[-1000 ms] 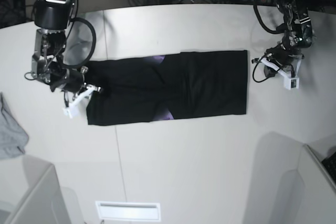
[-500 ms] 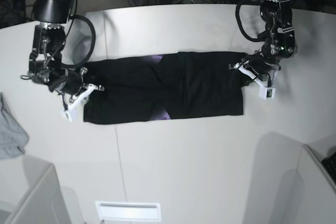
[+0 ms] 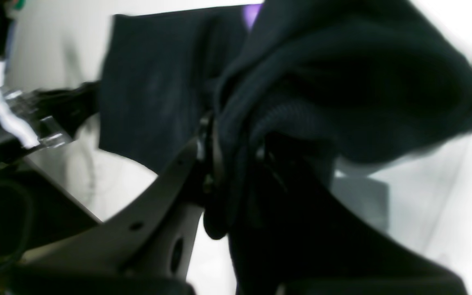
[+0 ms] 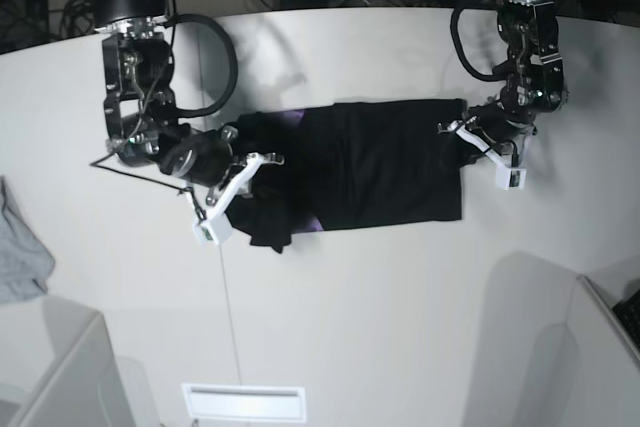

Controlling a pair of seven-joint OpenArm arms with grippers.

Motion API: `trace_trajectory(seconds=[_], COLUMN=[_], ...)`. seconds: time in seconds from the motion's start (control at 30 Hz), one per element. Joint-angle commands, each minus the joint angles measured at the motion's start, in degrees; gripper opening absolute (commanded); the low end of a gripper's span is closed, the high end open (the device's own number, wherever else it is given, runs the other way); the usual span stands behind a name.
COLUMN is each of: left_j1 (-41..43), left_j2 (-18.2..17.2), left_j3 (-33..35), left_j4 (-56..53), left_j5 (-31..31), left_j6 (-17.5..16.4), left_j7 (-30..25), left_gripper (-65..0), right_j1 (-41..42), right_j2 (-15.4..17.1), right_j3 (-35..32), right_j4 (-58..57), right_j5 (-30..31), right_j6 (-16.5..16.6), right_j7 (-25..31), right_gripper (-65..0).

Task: Fold the T-shirt properly
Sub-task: 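Lift the right gripper's shirt end and fold it over toward the left gripper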

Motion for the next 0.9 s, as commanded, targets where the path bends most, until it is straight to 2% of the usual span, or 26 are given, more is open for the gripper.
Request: trace_trajectory(seconds=[0.0,0.17,0.53,0.63,0.8,0.87], left_j1=[0.0,0.2,1.5,1.5,1.5,2.0], left_j2=[-0.6,-0.6,-0.5,-0.6,-0.6,-0.6], left_j3=[-0.2,-0.2,-0.2,-0.2,-0.2,-0.2], left_j4=[0.6,0.8,0.9,0.9,0.9,1.0], left_j5=[0.2,0.2,0.2,0.2,0.2,0.2], left_j6=[0.3,0.3,0.3,0.3,0.3,0.3], left_j7=[0.3,0.3,0.3,0.3,0.3,0.3], left_gripper=[-65.0,-65.0,-65.0,-65.0,-65.0,-65.0], right_j1=[0.9,0.9,1.1,1.2,2.8,3.0], right_j2=[-0.5,-2.6,-8.0,-9.6,-9.7,-9.7], right_j3=[-0.9,-4.8,-8.9,-10.6,-16.5,-18.7], right_j4=[1.9,4.6,5.1,5.1,3.3,1.4], right_j5=[1.1,1.1,1.0,1.0,1.0,1.0], right_j6=[-0.5,-3.4,-3.7,-6.9,-8.5,-10.6], right_j7=[0.9,0.9,1.0,1.0,6.1,8.1], right_gripper=[-65.0,-65.0,-65.0,-65.0,-65.0,-65.0])
